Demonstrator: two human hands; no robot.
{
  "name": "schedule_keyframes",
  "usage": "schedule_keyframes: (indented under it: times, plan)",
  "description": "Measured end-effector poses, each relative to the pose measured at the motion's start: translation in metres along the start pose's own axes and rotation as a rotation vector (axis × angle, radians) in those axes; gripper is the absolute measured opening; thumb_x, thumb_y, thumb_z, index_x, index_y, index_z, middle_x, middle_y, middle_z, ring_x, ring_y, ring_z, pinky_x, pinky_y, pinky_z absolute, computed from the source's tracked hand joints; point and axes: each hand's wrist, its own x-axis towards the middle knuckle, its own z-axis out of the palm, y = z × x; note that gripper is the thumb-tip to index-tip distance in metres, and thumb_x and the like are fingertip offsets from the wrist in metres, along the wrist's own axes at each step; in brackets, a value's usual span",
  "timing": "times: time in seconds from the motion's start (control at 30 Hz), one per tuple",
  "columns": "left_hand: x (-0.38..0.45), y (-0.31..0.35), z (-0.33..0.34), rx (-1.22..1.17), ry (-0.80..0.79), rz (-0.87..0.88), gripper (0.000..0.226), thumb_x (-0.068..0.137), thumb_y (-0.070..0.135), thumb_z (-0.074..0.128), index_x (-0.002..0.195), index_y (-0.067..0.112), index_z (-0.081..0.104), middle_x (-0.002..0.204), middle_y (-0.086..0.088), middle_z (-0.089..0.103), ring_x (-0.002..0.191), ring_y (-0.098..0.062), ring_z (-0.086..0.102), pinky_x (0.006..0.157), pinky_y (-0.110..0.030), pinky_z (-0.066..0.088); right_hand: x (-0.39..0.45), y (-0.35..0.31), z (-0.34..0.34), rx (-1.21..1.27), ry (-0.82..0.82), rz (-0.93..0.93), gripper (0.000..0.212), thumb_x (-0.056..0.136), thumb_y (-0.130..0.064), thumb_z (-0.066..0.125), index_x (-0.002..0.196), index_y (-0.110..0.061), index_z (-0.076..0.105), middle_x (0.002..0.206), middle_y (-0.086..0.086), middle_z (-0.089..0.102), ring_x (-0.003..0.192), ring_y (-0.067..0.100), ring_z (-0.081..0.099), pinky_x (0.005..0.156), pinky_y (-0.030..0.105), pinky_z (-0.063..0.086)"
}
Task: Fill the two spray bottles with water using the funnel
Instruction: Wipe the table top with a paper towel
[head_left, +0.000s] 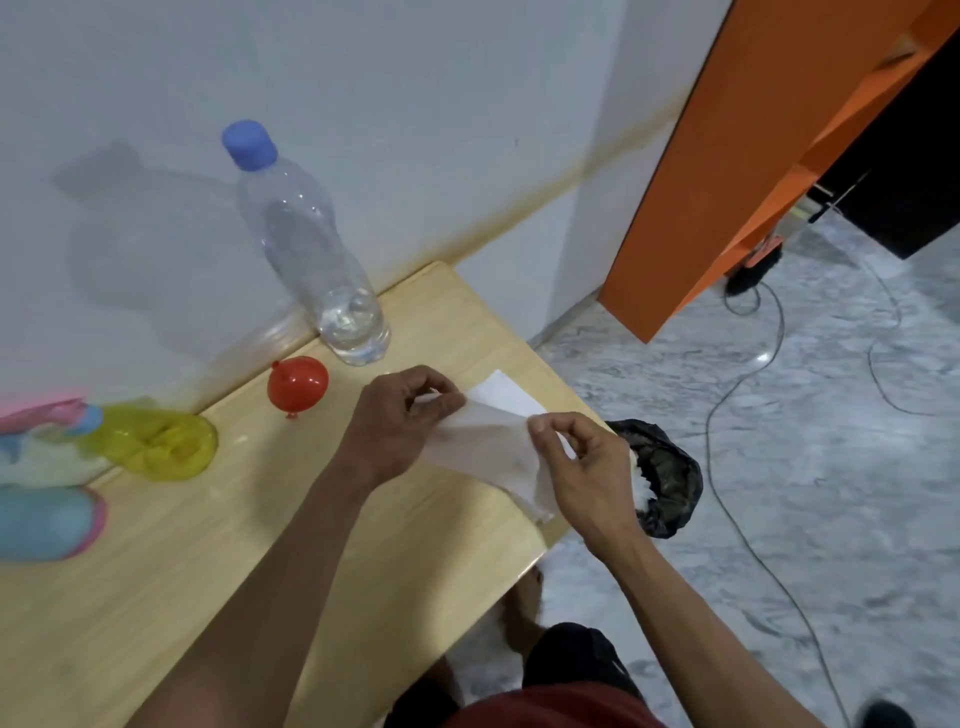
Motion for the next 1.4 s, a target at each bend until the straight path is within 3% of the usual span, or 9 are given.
schedule_keyframes:
  times: [0.23,0.33,0.47,0.63,0.8,0.87,1.0,1.2,1.4]
  plan:
    - [-0.024,-0.019,-0.021,-0.115,0.131,-0.103,0.011,0.089,0.018,0.072,0.100,0.015,0.073,0.087,0.008,0.070,0.073,0.006,0.061,0.066,-0.006,0.045,-0.022,0.004,0.038,0.069,0.106,0.061,0.010,0.095,-0.029,0.071,0.088,-0.023,0.075,0.089,-0.022,0.074,0.093,-0.008,0.064,0.097,0.026,0.048]
    - [-0.029,-0.028,-0.022,-0.111,0.208,-0.094,0.011,0.089,0.014,0.072,0.100,0.014,0.074,0.084,0.009,0.067,0.074,0.003,0.060,0.069,-0.011,0.047,-0.030,0.008,0.048,-0.003,0.113,0.015,0.003,0.095,-0.029,0.071,0.097,-0.028,0.072,0.095,-0.020,0.073,0.097,-0.005,0.064,0.094,0.024,0.049]
    - [-0.037,-0.054,-0.046,-0.063,0.253,-0.073,0.010,0.089,0.013,0.071,0.095,0.020,0.076,0.093,0.015,0.072,0.087,-0.009,0.063,0.078,-0.027,0.051,-0.050,0.014,0.087,-0.140,0.081,-0.110,0.022,0.091,-0.027,0.076,0.111,-0.029,0.067,0.107,-0.021,0.069,0.101,-0.006,0.062,0.084,0.011,0.045]
    - [-0.038,-0.073,-0.062,-0.068,0.151,-0.115,0.012,0.084,0.026,0.077,0.096,0.026,0.078,0.101,0.018,0.074,0.094,-0.001,0.066,0.084,-0.025,0.052,-0.047,0.034,0.118,-0.140,0.098,-0.097,0.015,0.095,-0.007,0.067,0.100,-0.018,0.077,0.102,-0.014,0.076,0.098,-0.010,0.064,0.083,0.003,0.042]
    - [-0.026,-0.101,-0.062,0.058,0.082,-0.068,0.015,0.085,0.013,0.076,0.097,0.021,0.078,0.098,0.010,0.073,0.093,0.001,0.065,0.087,-0.015,0.048,-0.032,0.054,0.136,-0.190,0.091,-0.133,0.025,0.098,0.001,0.059,0.110,-0.013,0.076,0.107,-0.018,0.071,0.101,-0.015,0.060,0.088,0.001,0.041]
    - [-0.018,-0.114,-0.058,0.138,0.081,-0.020,0.017,0.089,0.009,0.071,0.103,0.017,0.078,0.101,0.004,0.071,0.092,-0.006,0.064,0.087,-0.011,0.046,-0.025,0.065,0.144,-0.271,0.097,-0.191,0.030,0.097,0.004,0.056,0.113,-0.012,0.075,0.110,-0.010,0.072,0.101,-0.008,0.060,0.089,0.001,0.039]
    - [-0.002,-0.140,-0.048,0.292,0.038,0.078,0.024,0.093,0.004,0.064,0.114,0.005,0.073,0.111,-0.009,0.067,0.102,-0.022,0.062,0.091,-0.024,0.043,-0.012,0.089,0.159,-0.397,0.090,-0.278,0.037,0.092,-0.002,0.049,0.121,-0.009,0.072,0.114,0.002,0.070,0.101,0.004,0.059,0.088,0.002,0.039]
    - [0.008,-0.174,-0.036,0.456,-0.088,0.145,0.042,0.094,0.028,0.057,0.127,0.004,0.065,0.129,-0.017,0.057,0.115,-0.034,0.055,0.098,-0.042,0.047,-0.010,0.114,0.174,-0.671,0.121,-0.398,0.038,0.099,-0.022,0.047,0.130,-0.012,0.066,0.130,0.004,0.065,0.109,0.023,0.057,0.087,0.035,0.043]
    - [0.004,-0.194,-0.023,0.743,-0.086,0.298,0.051,0.096,0.045,0.044,0.128,0.013,0.066,0.138,-0.016,0.058,0.125,-0.038,0.054,0.097,-0.053,0.046,-0.013,0.129,0.181,-0.983,0.133,-0.368,0.044,0.105,-0.035,0.045,0.147,-0.024,0.053,0.156,0.003,0.047,0.146,0.026,0.040,0.113,0.057,0.032]
